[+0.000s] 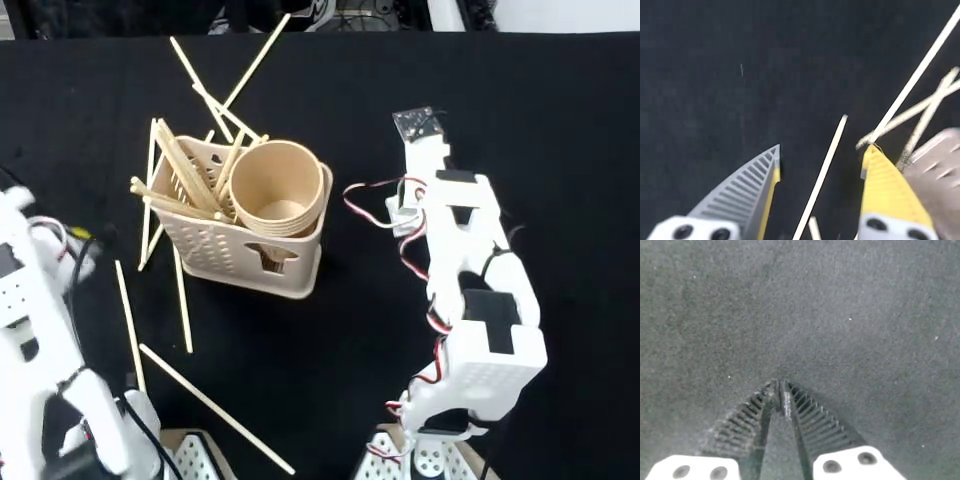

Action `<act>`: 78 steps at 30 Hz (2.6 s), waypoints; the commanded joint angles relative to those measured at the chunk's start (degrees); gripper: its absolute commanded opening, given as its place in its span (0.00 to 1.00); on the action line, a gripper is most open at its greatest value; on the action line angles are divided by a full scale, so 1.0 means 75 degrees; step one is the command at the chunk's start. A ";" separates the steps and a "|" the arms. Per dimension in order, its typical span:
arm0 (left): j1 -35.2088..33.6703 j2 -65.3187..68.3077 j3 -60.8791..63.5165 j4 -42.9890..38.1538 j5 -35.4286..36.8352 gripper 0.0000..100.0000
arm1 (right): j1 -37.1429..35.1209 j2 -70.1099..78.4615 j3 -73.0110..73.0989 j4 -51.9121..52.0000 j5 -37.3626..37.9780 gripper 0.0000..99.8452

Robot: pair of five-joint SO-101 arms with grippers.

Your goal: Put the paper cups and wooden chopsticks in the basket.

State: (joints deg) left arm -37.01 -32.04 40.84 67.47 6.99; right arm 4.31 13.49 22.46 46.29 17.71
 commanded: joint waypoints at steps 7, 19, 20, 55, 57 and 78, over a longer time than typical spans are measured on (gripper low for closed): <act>0.0498 0.0516 0.2174 -0.0516 -0.0059 0.26 | -0.0105 -0.0041 -0.0053 -0.0105 0.0047 0.01; 0.1002 0.0586 0.3253 -0.1582 0.0516 0.16 | -0.0105 -0.0041 -0.0053 -0.0105 0.0047 0.01; 0.1002 0.0586 0.3253 -0.1606 0.0457 0.11 | -0.0105 -0.0041 -0.0053 -0.0105 0.0047 0.01; 0.2362 0.3599 -0.0674 -0.2415 -0.2567 0.29 | -0.0105 -0.0041 -0.0041 -0.0105 0.0047 0.01; 0.2338 0.4360 -0.1237 -0.2415 -0.2895 0.29 | -0.0105 -0.0041 -0.0041 -0.0105 0.0047 0.01; 0.2245 0.6130 -0.3089 -0.0223 -0.3329 0.03 | -0.0105 -0.0041 -0.0041 -0.0105 0.0047 0.01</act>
State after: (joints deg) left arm -18.90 14.46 19.91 60.79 -17.98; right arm 4.31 13.49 22.46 46.29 17.71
